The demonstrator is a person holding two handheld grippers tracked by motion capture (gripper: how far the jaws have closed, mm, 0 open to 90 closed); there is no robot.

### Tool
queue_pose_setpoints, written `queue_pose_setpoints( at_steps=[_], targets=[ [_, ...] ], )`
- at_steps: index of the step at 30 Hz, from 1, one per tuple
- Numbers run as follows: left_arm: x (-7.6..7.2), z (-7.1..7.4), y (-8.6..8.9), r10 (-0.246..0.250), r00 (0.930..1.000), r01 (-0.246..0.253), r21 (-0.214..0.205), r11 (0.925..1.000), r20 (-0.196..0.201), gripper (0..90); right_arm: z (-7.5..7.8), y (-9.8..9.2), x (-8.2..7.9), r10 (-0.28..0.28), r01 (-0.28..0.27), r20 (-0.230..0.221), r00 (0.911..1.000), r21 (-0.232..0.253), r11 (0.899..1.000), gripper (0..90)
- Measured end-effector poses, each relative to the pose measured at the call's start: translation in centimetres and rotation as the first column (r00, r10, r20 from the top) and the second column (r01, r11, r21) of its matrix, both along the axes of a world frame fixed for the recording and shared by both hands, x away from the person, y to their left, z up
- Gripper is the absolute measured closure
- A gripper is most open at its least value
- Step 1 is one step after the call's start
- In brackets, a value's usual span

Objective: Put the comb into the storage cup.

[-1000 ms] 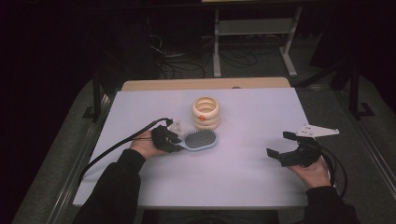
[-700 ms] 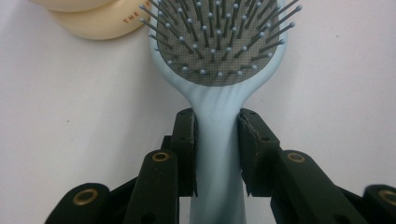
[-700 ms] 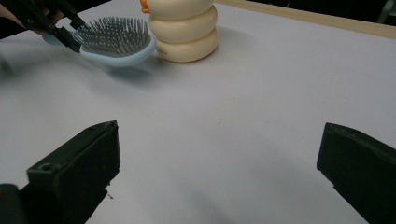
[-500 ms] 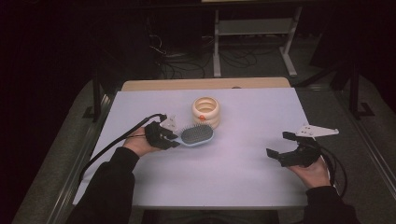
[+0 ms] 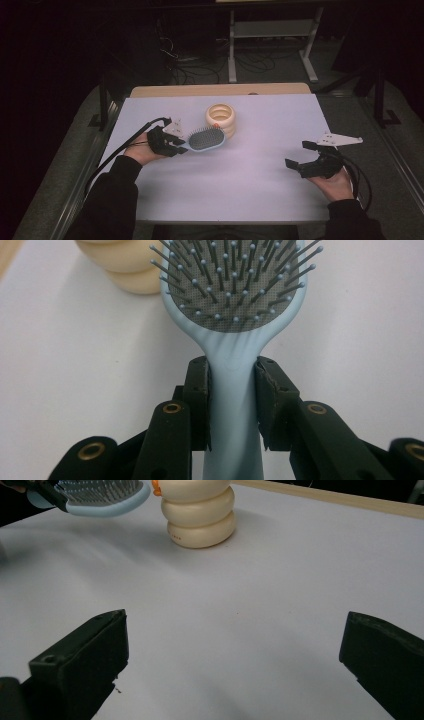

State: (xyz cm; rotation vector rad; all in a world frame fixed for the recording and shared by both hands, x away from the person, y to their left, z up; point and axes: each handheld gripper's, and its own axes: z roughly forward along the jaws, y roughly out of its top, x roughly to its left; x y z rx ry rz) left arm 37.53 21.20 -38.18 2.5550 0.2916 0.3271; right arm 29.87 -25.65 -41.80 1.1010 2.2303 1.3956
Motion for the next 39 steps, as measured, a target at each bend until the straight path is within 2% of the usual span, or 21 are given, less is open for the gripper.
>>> queue_pose_setpoints(
  at_steps=[5,7,10,14,18,21,26,30,35,39],
  targets=[
    [-0.4,1.5,0.1,-0.005,0.9994,0.004,0.016,0.9999,0.035,69.8,0.8,0.3,0.1,0.015,-0.016,0.018,0.9997,0.004,1.000,0.0],
    [-0.5,2.5,0.1,-0.010,0.9990,0.010,0.007,0.9999,0.042,69.8,1.2,0.4,0.2,0.022,-0.022,0.020,0.9996,0.011,1.000,0.0],
    [-0.7,3.9,0.1,-0.027,0.9991,0.028,-0.021,0.9994,0.033,69.9,1.8,0.7,0.4,0.036,-0.037,0.016,0.9992,0.019,0.999,0.0],
    [-0.9,5.3,0.0,-0.029,0.9981,0.031,-0.035,0.9989,0.053,69.8,2.2,1.1,0.6,0.059,-0.059,0.009,0.9982,0.020,0.998,0.0],
    [-1.0,6.2,0.0,-0.030,0.9971,0.032,-0.036,0.9988,0.071,69.8,2.9,1.5,0.9,0.073,-0.073,0.006,0.9973,0.015,0.997,0.0],
    [-1.1,6.7,-0.1,-0.036,0.9965,0.040,-0.056,0.9976,0.075,69.8,3.6,1.8,1.2,0.080,-0.080,0.006,0.9968,0.009,0.997,0.0],
    [-1.2,7.4,-0.5,-0.041,0.9951,0.046,-0.051,0.9976,0.089,69.8,5.0,2.3,1.6,0.096,-0.096,0.015,0.9953,0.007,0.995,0.0],
    [-1.1,8.0,-1.0,-0.044,0.9941,0.051,-0.064,0.9967,0.099,69.8,6.2,2.8,2.1,0.111,-0.111,0.018,0.9936,0.002,0.994,0.0],
    [-1.1,8.5,-1.5,-0.052,0.9928,0.059,-0.066,0.9961,0.108,69.8,7.5,3.6,2.9,0.122,-0.122,0.019,0.9924,-0.004,0.993,0.0],
    [-0.8,8.8,-1.7,-0.053,0.9934,0.062,-0.089,0.9941,0.102,69.8,8.2,4.2,3.5,0.125,-0.125,0.012,0.9921,-0.013,0.992,0.0]
  ],
)
